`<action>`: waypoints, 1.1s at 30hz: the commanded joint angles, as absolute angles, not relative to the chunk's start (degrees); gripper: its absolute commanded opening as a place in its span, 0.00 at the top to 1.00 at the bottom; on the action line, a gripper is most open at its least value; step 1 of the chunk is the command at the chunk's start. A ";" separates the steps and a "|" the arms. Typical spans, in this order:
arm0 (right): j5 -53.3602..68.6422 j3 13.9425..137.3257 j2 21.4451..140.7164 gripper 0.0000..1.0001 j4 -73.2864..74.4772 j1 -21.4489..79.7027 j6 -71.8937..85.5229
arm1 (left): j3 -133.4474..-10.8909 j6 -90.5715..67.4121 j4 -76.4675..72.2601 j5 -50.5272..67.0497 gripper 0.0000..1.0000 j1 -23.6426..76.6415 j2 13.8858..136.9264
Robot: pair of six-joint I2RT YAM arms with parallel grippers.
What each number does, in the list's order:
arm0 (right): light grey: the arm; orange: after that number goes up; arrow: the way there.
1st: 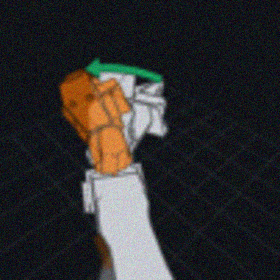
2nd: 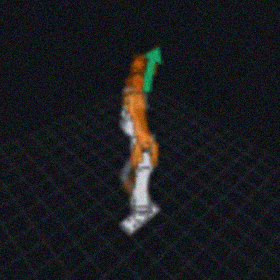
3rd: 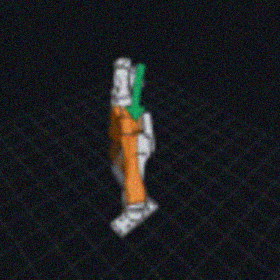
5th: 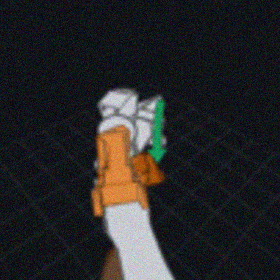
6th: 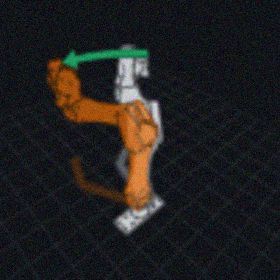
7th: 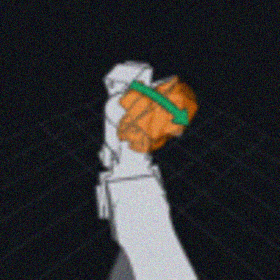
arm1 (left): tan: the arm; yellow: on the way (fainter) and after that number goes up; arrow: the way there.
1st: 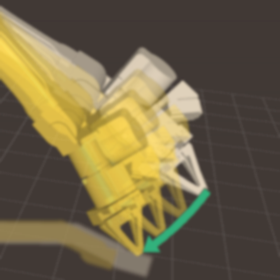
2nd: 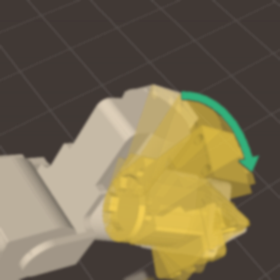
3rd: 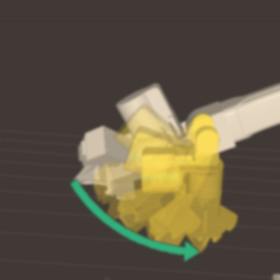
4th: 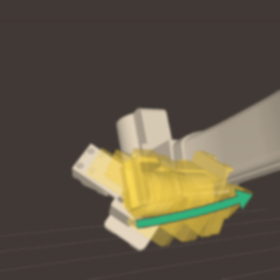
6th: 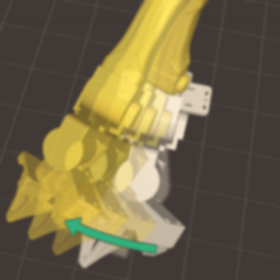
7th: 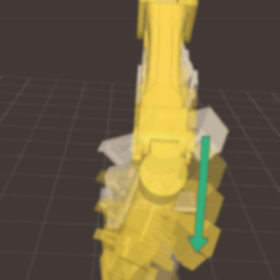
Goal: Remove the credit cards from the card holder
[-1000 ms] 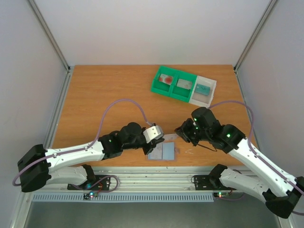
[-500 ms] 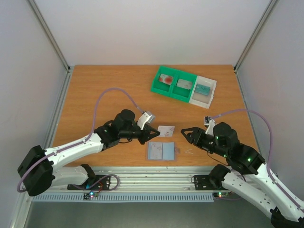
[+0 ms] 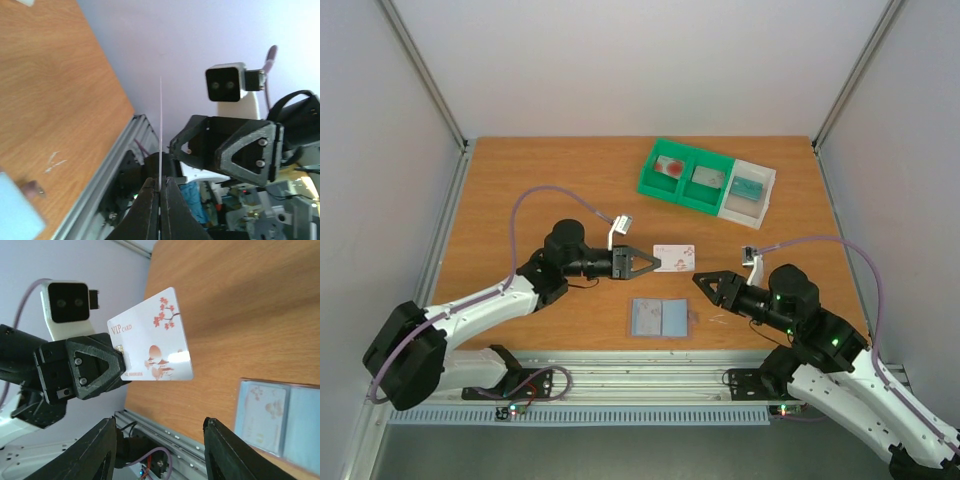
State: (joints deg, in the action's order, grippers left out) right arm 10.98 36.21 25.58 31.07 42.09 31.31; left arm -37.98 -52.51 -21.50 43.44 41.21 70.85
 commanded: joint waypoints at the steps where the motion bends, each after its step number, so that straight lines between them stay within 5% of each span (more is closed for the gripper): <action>1: 12.33 34.94 24.29 0.51 25.64 42.02 33.87 | -35.99 -64.39 -37.13 46.97 1.00 41.01 71.20; 9: 12.28 36.59 26.88 0.52 26.42 42.03 35.25 | -35.17 -68.33 -39.18 47.28 0.99 40.98 70.55; 13: 11.55 37.18 26.55 0.61 26.37 42.04 35.48 | -34.88 -69.99 -40.79 48.44 1.00 41.08 70.23; 22: 12.77 37.55 29.48 0.60 21.42 42.03 37.32 | -33.66 -72.25 -45.44 50.34 1.00 41.22 71.03; 29: 13.05 37.48 31.48 0.75 19.27 42.06 37.49 | -33.51 -72.48 -44.47 52.16 0.99 41.22 71.29; 33: 11.66 37.62 30.59 0.73 20.48 42.03 37.31 | -33.51 -71.04 -41.71 52.46 1.00 41.15 71.11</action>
State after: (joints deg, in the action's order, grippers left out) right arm 12.93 35.81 31.27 20.97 42.09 37.45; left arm -34.04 -72.03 -40.29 50.19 41.15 70.98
